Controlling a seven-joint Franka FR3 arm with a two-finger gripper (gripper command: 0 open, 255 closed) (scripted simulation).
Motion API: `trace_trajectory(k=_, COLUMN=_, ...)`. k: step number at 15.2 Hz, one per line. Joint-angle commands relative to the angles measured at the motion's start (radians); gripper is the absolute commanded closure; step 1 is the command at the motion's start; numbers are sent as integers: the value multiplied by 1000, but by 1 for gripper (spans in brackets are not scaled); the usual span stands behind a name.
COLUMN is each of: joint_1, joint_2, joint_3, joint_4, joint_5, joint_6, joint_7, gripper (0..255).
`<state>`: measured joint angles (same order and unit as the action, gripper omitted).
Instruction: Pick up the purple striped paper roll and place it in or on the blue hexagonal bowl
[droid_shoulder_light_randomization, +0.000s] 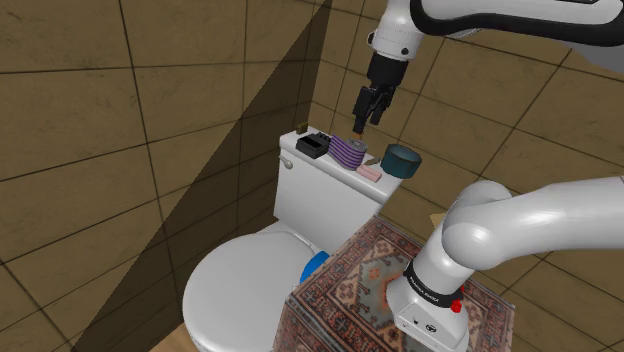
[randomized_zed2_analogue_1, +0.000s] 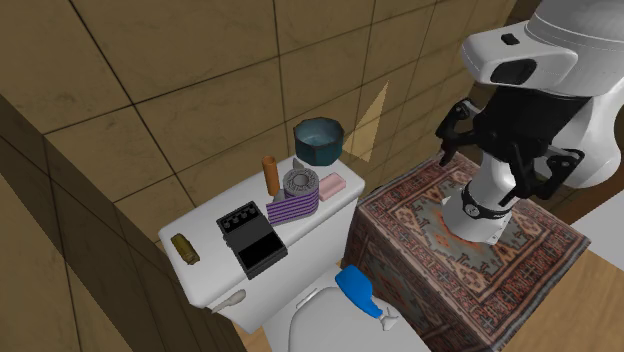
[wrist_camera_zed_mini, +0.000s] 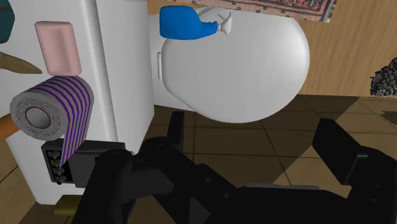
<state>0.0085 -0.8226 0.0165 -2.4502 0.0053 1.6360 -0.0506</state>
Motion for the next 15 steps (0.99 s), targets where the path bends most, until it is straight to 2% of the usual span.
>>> trace_trajectory(k=1, joint_1=0, joint_2=0, joint_3=0, joint_4=0, joint_5=0, joint_6=0, joint_7=0, gripper=0)
trace_trajectory(k=9, joint_1=-47, joint_2=204, joint_3=-141, joint_4=11, joint_5=-70, joint_6=181, joint_7=-153, gripper=0)
trace_trajectory(k=15, joint_1=-67, joint_2=400, joint_3=-240, joint_4=76, joint_5=-84, joint_6=302, joint_7=-269, gripper=0)
